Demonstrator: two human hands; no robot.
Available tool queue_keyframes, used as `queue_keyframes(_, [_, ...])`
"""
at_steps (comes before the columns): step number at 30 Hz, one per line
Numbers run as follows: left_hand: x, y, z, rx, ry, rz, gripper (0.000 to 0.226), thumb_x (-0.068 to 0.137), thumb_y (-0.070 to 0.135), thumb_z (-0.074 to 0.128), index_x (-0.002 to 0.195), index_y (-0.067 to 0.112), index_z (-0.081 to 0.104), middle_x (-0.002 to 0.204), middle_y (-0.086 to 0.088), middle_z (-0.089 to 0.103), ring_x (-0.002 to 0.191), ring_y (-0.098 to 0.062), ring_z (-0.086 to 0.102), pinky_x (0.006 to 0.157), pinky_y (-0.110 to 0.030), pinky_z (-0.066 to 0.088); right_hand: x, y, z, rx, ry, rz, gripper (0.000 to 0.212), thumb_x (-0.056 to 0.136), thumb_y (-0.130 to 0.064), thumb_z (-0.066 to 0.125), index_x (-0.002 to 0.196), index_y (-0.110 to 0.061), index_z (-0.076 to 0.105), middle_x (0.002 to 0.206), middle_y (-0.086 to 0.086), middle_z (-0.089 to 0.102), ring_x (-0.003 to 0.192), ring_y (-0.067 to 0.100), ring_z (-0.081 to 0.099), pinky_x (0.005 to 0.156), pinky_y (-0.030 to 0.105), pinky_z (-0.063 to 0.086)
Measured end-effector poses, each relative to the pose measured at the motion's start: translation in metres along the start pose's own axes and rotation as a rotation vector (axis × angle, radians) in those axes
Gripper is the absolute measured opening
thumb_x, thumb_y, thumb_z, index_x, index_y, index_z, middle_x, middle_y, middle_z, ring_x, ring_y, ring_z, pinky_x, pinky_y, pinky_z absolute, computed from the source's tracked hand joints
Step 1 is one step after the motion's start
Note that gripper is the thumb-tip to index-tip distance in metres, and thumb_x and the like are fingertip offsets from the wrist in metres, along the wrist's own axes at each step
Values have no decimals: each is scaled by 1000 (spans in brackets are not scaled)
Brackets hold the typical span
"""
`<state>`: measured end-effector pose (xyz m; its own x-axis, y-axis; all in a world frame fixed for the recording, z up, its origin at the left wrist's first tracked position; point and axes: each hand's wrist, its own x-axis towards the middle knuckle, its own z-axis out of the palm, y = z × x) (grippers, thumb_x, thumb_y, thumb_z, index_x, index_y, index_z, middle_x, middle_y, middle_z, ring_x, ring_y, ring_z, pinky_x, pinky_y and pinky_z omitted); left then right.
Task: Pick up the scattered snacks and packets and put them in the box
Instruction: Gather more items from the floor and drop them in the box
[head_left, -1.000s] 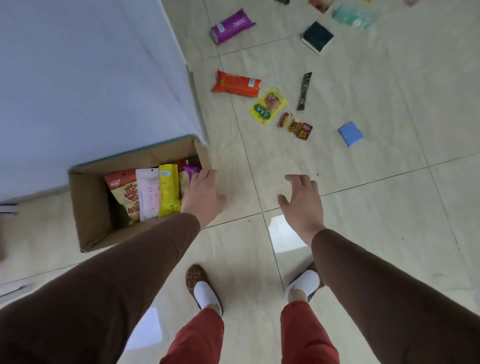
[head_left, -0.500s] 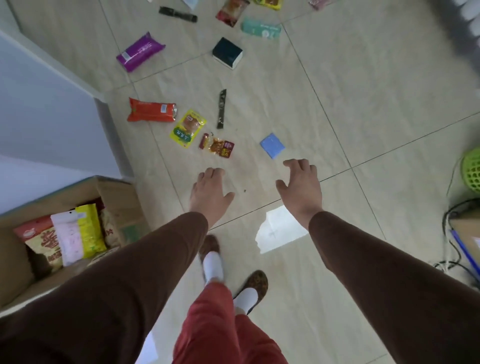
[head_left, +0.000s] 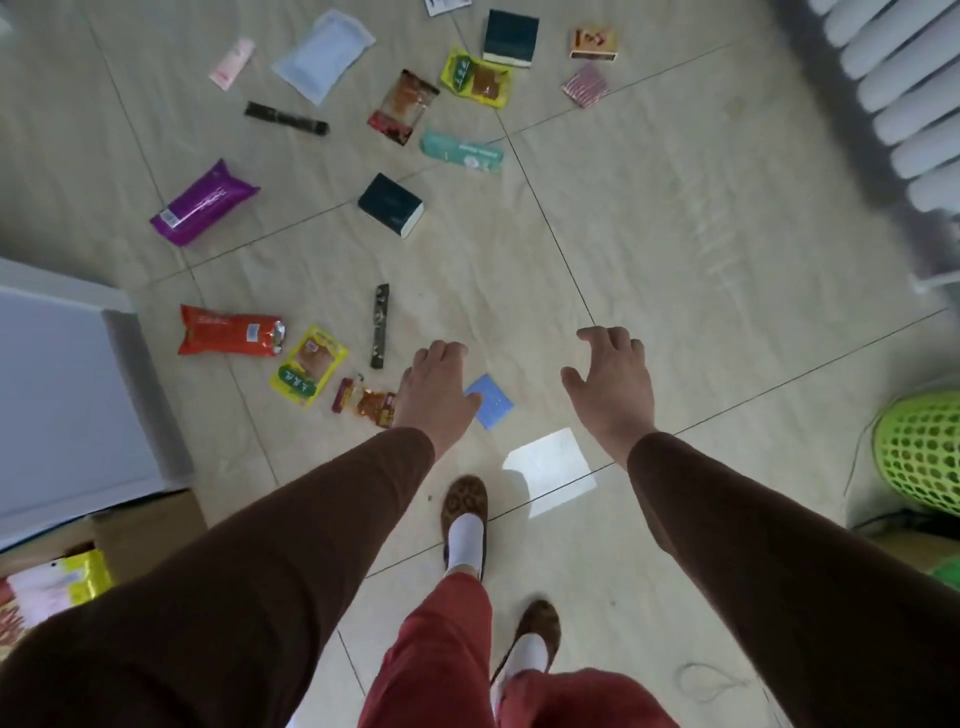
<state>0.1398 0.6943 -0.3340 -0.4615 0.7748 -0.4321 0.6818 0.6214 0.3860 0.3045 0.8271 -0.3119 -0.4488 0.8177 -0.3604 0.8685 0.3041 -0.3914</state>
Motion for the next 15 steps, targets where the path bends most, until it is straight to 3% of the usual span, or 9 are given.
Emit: queue_keyframes(15, [251,150,-44,-23,33,-88,55,89,33,65,137,15,44,133,-4,49,122,-23,45,100,-38,42,273,67,-114,-8,-82,-85,55,88,-18,64,140,-13,48,133,7,52,121,28,45,97,39,44])
